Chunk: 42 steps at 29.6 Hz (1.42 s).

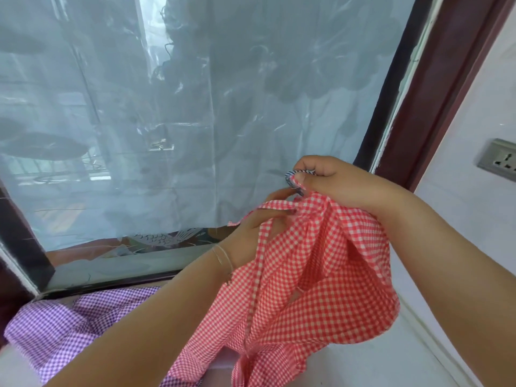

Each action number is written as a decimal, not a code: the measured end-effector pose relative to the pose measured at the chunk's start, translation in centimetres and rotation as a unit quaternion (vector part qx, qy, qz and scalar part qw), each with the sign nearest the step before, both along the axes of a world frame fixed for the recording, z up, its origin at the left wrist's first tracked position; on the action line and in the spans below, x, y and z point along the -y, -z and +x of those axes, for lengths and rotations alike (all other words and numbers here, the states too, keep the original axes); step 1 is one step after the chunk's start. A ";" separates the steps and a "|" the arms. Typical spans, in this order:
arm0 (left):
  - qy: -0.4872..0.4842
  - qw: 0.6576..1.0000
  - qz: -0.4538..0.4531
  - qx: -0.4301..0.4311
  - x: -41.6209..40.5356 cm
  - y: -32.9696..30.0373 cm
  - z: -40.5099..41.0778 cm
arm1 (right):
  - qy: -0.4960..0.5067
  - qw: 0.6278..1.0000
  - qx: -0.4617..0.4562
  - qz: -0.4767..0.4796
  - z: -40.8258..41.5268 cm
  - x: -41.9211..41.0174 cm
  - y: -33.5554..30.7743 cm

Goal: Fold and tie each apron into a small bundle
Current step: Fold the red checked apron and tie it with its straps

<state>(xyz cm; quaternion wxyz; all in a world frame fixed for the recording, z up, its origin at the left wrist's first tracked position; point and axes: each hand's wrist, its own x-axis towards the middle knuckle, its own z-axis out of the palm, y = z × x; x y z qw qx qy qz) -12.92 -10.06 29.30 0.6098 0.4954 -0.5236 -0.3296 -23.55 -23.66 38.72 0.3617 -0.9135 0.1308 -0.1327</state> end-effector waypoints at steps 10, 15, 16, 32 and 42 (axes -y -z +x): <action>-0.013 0.985 -0.065 0.158 3.1 -2.0 -1.7 | 0.051 0.995 0.066 -0.049 -2.3 2.5 -1.3; -0.143 0.949 -0.142 0.242 4.9 -2.5 -2.4 | 0.085 0.990 0.089 -0.075 -2.9 3.6 -1.2; -0.157 0.943 -0.153 0.250 5.1 -2.7 -2.8 | 0.094 0.987 0.100 -0.082 -3.1 3.8 -1.3; -0.132 0.952 -0.160 0.227 6.9 -2.4 -6.1 | 0.123 0.953 0.165 -0.224 -5.7 4.8 0.0; -0.113 0.985 0.001 0.127 7.1 -1.8 -7.6 | 0.108 0.946 0.238 -0.190 -6.8 6.4 2.0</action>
